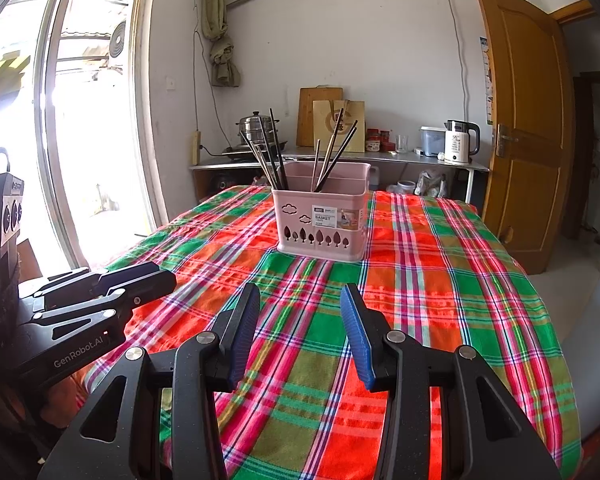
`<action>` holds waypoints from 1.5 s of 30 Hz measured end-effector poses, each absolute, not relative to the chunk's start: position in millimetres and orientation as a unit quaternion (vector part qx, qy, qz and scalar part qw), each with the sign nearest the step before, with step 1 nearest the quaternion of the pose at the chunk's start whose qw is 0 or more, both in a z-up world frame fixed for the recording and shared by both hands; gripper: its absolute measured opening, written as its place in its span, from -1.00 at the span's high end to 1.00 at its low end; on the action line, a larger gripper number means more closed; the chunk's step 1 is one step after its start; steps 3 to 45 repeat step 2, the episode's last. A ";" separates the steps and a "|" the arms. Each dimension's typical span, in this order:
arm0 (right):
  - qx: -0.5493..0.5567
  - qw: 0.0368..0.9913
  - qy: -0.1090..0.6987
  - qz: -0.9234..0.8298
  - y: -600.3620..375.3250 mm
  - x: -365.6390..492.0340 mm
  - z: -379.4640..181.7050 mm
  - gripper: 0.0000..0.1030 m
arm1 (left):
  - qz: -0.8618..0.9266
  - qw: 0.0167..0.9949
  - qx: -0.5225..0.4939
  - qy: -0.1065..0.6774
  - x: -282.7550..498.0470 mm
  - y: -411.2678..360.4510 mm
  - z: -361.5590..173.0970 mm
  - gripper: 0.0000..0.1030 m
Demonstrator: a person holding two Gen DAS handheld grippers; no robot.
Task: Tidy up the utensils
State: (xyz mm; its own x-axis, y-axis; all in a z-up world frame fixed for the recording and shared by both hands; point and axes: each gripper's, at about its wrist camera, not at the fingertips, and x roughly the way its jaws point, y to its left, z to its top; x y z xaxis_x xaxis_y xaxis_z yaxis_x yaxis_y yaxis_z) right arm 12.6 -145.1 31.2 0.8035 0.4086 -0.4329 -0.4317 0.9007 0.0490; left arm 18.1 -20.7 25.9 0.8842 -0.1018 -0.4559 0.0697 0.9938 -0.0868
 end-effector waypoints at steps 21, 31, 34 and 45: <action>-0.026 0.949 0.222 0.221 -145.1 12.6 31.3 0.16 | -0.044 0.970 -0.036 0.238 18.2 -19.8 25.6 0.57; -0.026 0.949 0.222 0.221 -145.1 12.6 31.3 0.16 | -0.044 0.970 -0.036 0.238 18.2 -19.8 25.6 0.57; -0.026 0.949 0.222 0.221 -145.1 12.6 31.3 0.16 | -0.044 0.970 -0.036 0.238 18.2 -19.8 25.6 0.57; -0.026 0.949 0.222 0.221 -145.1 12.6 31.3 0.16 | -0.044 0.970 -0.036 0.238 18.2 -19.8 25.6 0.57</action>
